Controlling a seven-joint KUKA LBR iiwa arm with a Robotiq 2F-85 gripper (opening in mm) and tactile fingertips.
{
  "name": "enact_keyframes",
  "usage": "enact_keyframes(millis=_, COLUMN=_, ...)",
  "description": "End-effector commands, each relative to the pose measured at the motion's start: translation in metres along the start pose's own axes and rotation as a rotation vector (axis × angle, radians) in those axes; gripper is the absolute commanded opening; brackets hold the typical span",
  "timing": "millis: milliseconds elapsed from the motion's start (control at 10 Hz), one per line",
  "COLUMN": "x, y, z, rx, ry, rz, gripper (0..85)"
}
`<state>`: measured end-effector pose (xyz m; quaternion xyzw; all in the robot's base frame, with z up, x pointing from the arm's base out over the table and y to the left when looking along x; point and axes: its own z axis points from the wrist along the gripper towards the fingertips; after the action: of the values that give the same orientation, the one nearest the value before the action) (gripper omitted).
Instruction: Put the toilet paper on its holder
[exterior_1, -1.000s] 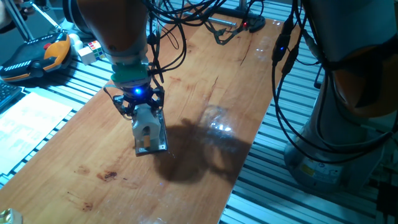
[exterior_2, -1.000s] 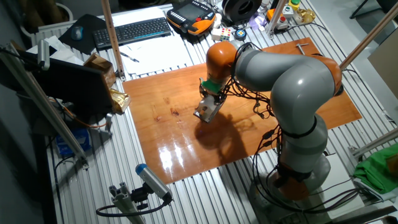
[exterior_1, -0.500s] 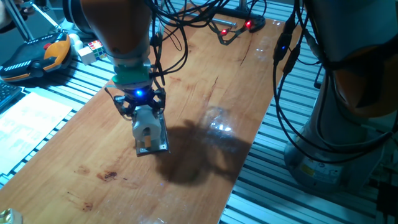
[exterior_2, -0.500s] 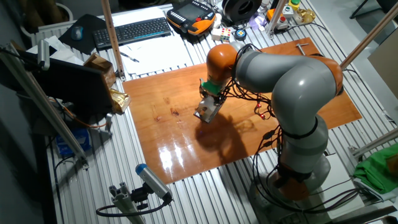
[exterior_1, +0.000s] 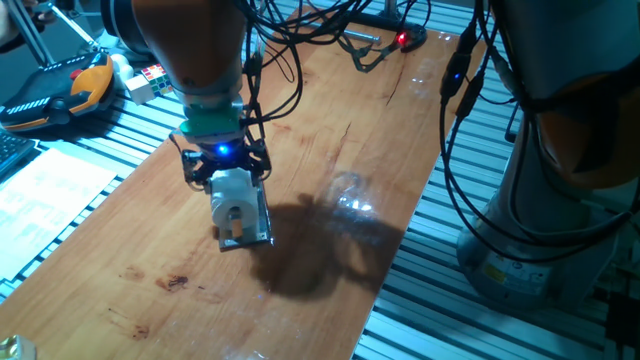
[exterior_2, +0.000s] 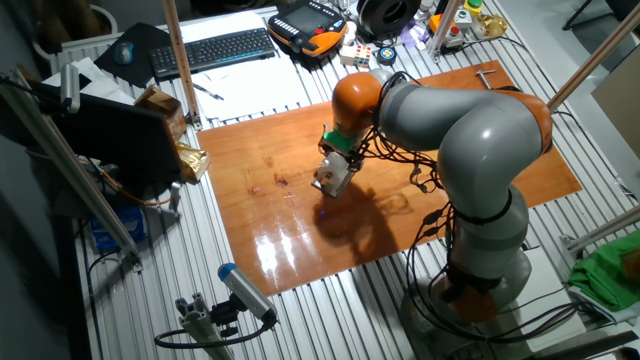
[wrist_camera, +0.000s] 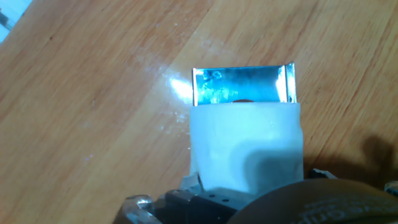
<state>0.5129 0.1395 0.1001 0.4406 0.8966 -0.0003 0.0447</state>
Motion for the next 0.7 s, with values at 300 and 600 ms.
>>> enact_keyframes(millis=300, x=-0.008, y=0.001, z=-0.016, rx=0.007, ry=0.000, rz=0.026, gripper=85.0)
enact_keyframes(millis=600, x=-0.005, y=0.008, z=-0.021, rx=-0.004, ry=0.007, rz=0.065, gripper=85.0)
